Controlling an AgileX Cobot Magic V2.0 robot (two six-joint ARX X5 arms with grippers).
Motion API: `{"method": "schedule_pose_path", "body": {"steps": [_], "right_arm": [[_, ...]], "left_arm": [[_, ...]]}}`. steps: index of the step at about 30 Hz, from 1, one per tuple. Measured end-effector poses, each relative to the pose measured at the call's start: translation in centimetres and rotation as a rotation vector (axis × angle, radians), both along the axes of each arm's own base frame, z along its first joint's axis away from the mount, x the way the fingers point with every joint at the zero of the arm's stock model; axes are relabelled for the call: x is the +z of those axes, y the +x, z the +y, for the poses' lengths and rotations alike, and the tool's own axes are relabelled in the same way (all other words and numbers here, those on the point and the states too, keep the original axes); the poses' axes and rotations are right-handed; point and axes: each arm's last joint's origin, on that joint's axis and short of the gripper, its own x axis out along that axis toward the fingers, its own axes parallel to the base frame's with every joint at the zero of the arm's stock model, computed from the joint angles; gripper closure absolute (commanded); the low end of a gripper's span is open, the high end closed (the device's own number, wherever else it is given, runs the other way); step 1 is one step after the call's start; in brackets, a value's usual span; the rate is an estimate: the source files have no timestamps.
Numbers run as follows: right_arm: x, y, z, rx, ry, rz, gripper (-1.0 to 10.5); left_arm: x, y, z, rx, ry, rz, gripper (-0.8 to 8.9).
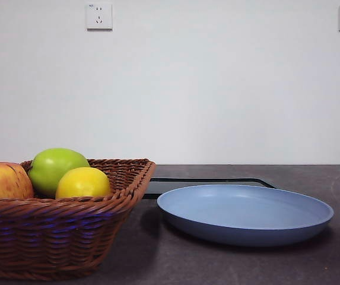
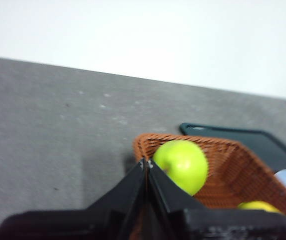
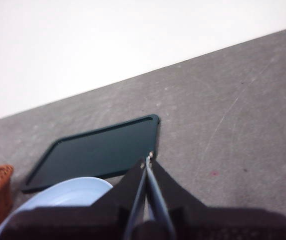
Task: Take the lemon from the basket,put the lemon in the plate,hand out the plate
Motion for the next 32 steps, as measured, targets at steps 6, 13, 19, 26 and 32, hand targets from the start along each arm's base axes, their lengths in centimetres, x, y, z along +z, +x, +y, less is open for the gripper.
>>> {"method": "schedule_pose_path", "body": {"steps": [6,13,19,26,32], "right_arm": [[-0.1,0.0,0.0,-0.002,0.069,0.038,9.4],[2.3,-0.6,0.0,-0.012,0.108,0.143,9.4],[6.3,-0.6,0.0,-0.016,0.110,0.200,9.4],[10.6,1.0,0.1,-0.010,0.059,0.255,9.4],[12.9,2.9,0.2,0.012,-0.057,0.401,9.4]], "left_arm": [[-0.1,0.0,0.0,0.009,-0.153,0.048,8.06],[2.9,-1.0,0.0,0.024,-0.195,0.153,8.06],[7.1,-1.0,-0.1,-0.009,-0.195,0.195,8.06],[11.5,1.0,-0.4,-0.123,-0.154,0.255,8.06],[13.6,3.3,-0.5,-0.177,-0.086,0.380,8.06]]}}
